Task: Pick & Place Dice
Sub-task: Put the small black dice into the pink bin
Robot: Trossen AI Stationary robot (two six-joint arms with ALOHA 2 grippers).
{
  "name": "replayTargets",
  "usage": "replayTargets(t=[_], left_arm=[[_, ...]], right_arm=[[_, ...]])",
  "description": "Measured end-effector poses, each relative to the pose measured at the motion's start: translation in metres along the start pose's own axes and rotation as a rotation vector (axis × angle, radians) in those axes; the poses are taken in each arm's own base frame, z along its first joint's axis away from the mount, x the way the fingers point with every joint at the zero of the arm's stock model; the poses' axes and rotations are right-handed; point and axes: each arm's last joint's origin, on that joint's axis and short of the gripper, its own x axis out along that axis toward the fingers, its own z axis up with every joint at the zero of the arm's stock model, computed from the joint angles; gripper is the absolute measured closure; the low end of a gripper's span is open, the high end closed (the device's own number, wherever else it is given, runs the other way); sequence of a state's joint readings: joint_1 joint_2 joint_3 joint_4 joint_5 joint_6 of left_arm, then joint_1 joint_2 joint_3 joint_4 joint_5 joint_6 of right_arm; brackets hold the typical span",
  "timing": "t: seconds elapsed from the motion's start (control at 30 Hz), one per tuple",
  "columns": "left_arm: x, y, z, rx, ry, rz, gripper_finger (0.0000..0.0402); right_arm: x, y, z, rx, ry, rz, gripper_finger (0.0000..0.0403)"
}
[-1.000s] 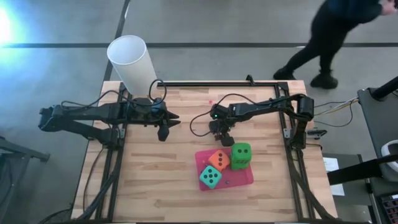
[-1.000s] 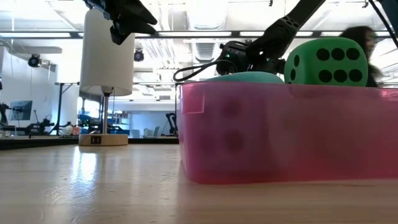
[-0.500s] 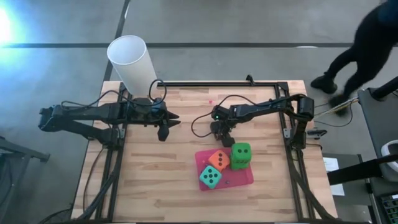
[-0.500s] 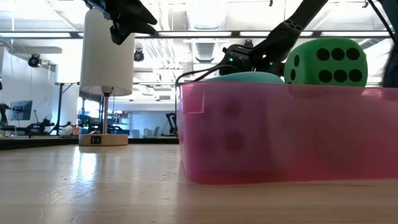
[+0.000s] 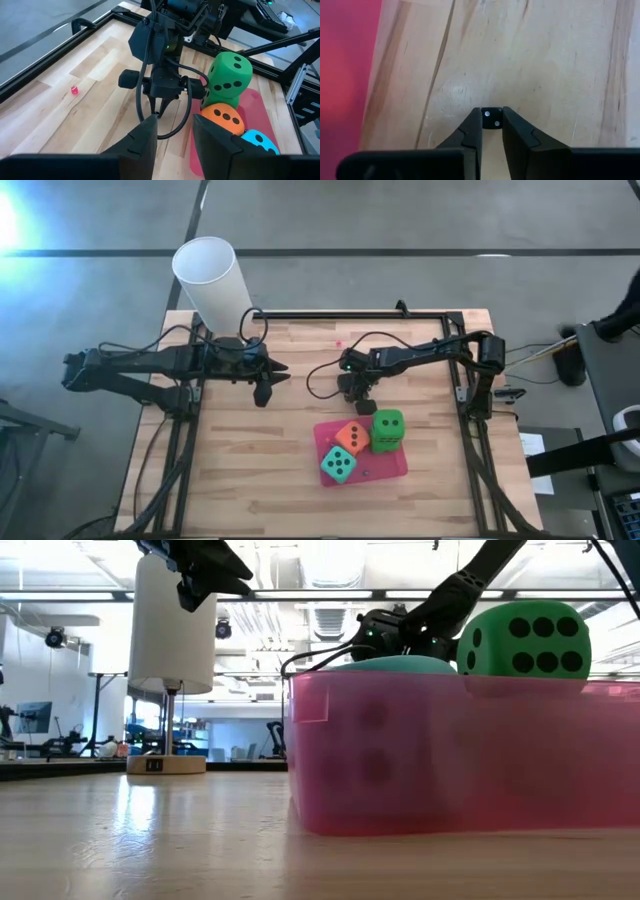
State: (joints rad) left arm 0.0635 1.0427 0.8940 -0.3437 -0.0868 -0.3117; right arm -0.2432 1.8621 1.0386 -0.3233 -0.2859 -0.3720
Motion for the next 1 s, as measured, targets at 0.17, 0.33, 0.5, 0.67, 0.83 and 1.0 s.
replayTargets(t=[0.17, 0.33, 0.5, 0.67, 0.83, 1.0], left_arm=[[0.000, 0.000, 0.000, 0.000, 0.000, 0.000, 0.0268], [0.000, 0.000, 0.000, -0.001, 0.000, -0.001, 0.0272], [0.000, 0.000, 0.000, -0.003, 0.001, -0.001, 0.0275], [0.000, 0.000, 0.000, -0.002, 0.002, 0.000, 0.0271], [0.000, 0.000, -0.001, -0.001, 0.009, 0.002, 0.0268], [0.000, 0.000, -0.001, 0.002, 0.014, 0.004, 0.0274]], right_arm=[[-0.004, -0.001, 0.006, 0.019, -0.004, -0.001, 0.0361], [-0.020, -0.002, 0.022, 0.015, -0.010, -0.004, 0.0361], [-0.048, -0.004, 0.049, -0.004, -0.052, -0.020, 0.0361], [-0.077, -0.001, 0.072, -0.007, -0.040, -0.013, 0.0361], [-0.100, 0.012, 0.091, -0.029, -0.018, 0.010, 0.0361], [-0.105, 0.031, 0.102, -0.084, -0.009, 0.036, 0.0361]])
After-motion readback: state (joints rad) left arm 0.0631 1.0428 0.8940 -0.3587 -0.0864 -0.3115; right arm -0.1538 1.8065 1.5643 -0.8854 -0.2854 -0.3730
